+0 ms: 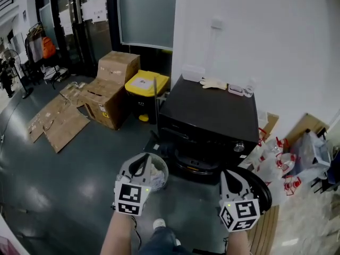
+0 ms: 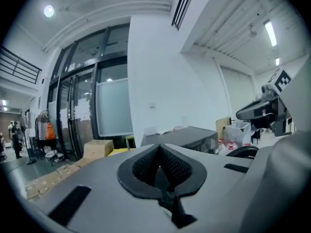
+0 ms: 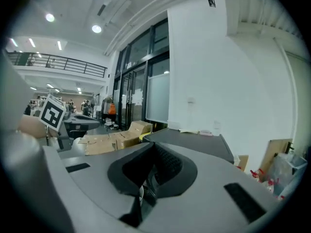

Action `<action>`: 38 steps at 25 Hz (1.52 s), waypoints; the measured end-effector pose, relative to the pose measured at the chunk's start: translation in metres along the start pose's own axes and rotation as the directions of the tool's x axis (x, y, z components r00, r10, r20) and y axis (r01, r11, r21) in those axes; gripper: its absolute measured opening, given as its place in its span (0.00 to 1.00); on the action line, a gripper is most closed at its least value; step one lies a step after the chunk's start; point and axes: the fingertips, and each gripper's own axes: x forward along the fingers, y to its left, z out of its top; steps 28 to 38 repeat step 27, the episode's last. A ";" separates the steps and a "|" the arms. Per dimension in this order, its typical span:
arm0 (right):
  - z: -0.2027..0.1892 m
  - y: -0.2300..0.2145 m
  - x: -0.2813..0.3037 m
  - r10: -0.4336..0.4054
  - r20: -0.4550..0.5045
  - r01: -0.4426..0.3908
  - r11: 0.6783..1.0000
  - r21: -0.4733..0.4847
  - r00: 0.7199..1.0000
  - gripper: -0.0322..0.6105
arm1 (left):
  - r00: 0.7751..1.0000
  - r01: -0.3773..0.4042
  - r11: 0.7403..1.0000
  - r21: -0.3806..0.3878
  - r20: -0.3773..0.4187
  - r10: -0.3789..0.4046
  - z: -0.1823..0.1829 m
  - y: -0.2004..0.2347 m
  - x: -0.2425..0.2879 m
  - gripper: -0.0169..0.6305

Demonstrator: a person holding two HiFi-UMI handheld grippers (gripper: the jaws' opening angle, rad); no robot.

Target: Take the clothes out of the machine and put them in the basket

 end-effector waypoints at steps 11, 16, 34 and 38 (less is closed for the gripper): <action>0.034 -0.001 -0.079 -0.090 0.080 0.098 0.990 -0.105 0.993 0.05 | 0.980 -0.047 0.993 0.106 0.200 0.025 0.074 -0.008 -0.071 0.03; 0.043 0.002 -0.096 -0.107 0.102 0.119 0.985 -0.122 0.989 0.05 | 0.976 -0.053 0.988 0.148 0.218 0.020 0.088 -0.015 -0.084 0.03; 0.051 0.003 -0.114 -0.129 0.130 0.149 0.976 -0.158 0.983 0.05 | 0.962 -0.090 0.979 0.180 0.271 0.038 0.098 -0.020 -0.104 0.03; 0.051 0.003 -0.114 -0.129 0.130 0.149 0.976 -0.158 0.983 0.05 | 0.962 -0.090 0.979 0.180 0.271 0.038 0.098 -0.020 -0.104 0.03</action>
